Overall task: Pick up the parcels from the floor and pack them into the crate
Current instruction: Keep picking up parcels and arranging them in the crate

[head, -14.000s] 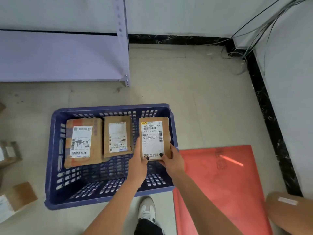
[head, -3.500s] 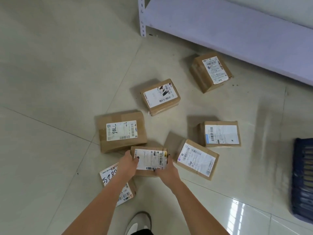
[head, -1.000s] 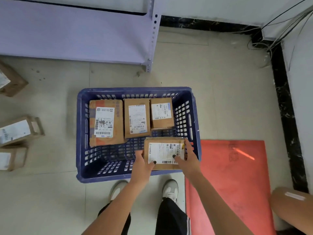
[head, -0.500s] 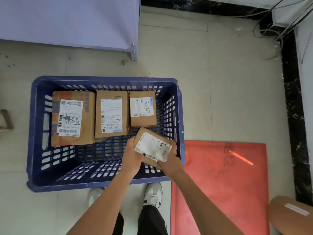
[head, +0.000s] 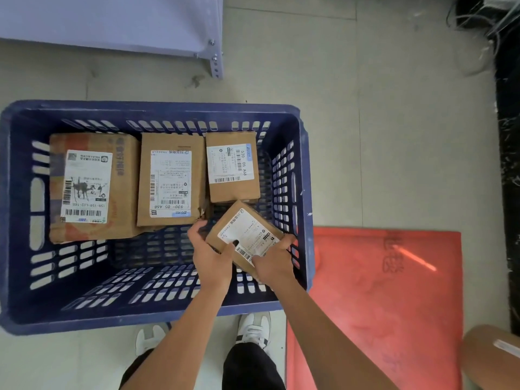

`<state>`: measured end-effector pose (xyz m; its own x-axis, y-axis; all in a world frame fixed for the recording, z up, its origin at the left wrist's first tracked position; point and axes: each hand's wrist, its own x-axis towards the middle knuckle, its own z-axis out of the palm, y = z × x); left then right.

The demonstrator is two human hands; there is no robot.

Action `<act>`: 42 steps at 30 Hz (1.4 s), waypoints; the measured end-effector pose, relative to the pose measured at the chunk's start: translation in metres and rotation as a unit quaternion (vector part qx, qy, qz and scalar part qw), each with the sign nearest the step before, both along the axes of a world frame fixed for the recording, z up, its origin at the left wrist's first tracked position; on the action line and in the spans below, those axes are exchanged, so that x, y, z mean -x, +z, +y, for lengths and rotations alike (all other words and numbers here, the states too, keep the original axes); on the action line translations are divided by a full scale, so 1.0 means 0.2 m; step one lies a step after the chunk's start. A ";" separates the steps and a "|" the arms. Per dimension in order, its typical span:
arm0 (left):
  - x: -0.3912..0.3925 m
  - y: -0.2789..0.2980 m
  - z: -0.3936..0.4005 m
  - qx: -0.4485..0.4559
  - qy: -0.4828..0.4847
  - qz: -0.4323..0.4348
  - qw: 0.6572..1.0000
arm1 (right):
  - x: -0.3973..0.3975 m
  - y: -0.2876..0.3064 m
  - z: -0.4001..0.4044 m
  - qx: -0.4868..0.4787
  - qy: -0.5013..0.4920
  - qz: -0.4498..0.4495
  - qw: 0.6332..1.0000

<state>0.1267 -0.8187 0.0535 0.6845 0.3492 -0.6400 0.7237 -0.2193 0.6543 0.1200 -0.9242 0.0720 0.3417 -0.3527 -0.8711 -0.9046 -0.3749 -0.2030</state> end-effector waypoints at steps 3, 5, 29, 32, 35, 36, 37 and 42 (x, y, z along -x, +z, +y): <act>0.00 -0.05 -0.01 0.018 0.113 0.049 0.992 | -0.02 -0.03 0.01 -0.008 -0.021 0.008 1.000; 0.01 -0.07 -0.01 0.053 0.123 0.080 0.988 | -0.03 -0.02 0.02 -0.005 -0.029 0.014 0.999; -0.04 -0.05 -0.03 0.228 0.181 0.226 0.930 | -0.17 0.03 -0.03 0.058 0.383 -0.068 0.919; -0.04 -0.10 -0.03 0.249 0.219 0.258 0.908 | -0.20 -0.01 -0.01 0.060 0.423 -0.068 0.901; -0.04 -0.15 -0.04 0.308 0.274 0.270 0.870 | -0.25 -0.09 0.02 0.075 0.477 -0.067 0.873; -0.05 -0.17 -0.05 0.325 0.293 0.269 0.858 | -0.27 -0.13 0.03 0.078 0.492 -0.067 0.865; -0.06 -0.20 -0.07 0.335 0.313 0.270 0.847 | -0.28 -0.16 0.04 0.083 0.506 -0.069 0.856; -0.09 -0.34 -0.16 0.359 0.372 0.283 0.808 | -0.27 -0.30 0.07 0.141 0.562 -0.098 0.809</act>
<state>0.1447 -0.8498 -0.0136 -0.0169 -0.0714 -0.9973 0.7088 0.7026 -0.0623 0.1741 -0.9103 0.0111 0.7068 0.1013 -0.7002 0.0795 -0.9948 -0.0637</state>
